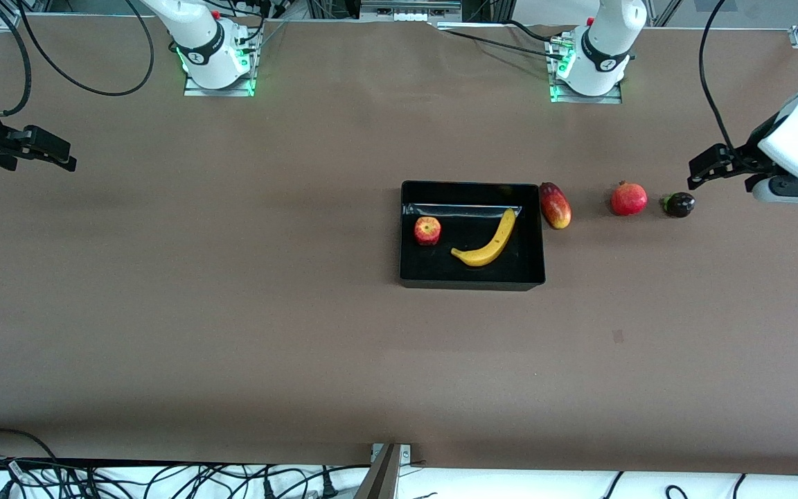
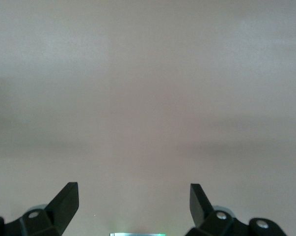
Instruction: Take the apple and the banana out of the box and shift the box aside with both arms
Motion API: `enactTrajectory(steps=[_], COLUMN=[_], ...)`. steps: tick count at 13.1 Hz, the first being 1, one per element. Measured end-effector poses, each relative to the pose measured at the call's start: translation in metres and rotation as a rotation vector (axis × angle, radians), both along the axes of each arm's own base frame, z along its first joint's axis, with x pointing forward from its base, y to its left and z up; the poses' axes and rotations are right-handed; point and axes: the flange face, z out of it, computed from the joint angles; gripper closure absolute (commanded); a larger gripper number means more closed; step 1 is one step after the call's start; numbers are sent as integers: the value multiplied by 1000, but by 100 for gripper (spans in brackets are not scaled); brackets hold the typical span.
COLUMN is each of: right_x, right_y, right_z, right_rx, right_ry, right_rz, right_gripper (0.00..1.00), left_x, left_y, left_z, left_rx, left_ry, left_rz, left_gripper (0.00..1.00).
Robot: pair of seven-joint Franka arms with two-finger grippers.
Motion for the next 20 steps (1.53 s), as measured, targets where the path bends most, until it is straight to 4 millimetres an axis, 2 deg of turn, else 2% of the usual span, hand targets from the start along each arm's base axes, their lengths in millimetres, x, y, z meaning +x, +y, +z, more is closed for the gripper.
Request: enactTrajectory(steps=[2,4,12,15,20], right_x=[0,-1,-1,-1,-1], right_y=[0,0,0,0,0], right_z=[0,0,-1,-1,-1], right_rx=[0,0,0,0,0], right_ry=[4,5,6,7,7], right_rz=[0,0,0,0,0], right_gripper=[0,0,0,0,0], left_x=[3,3,-14,-19,-27], left_y=[-13,-42,-203,-263,-340], left_z=[-7,-13,-46,-78,-151], left_rx=[0,0,-14,-35,-72], left_ry=[12,23,35,29,46], left_rz=[-23,-63,17,70,124], left_gripper=[0,0,0,0,0])
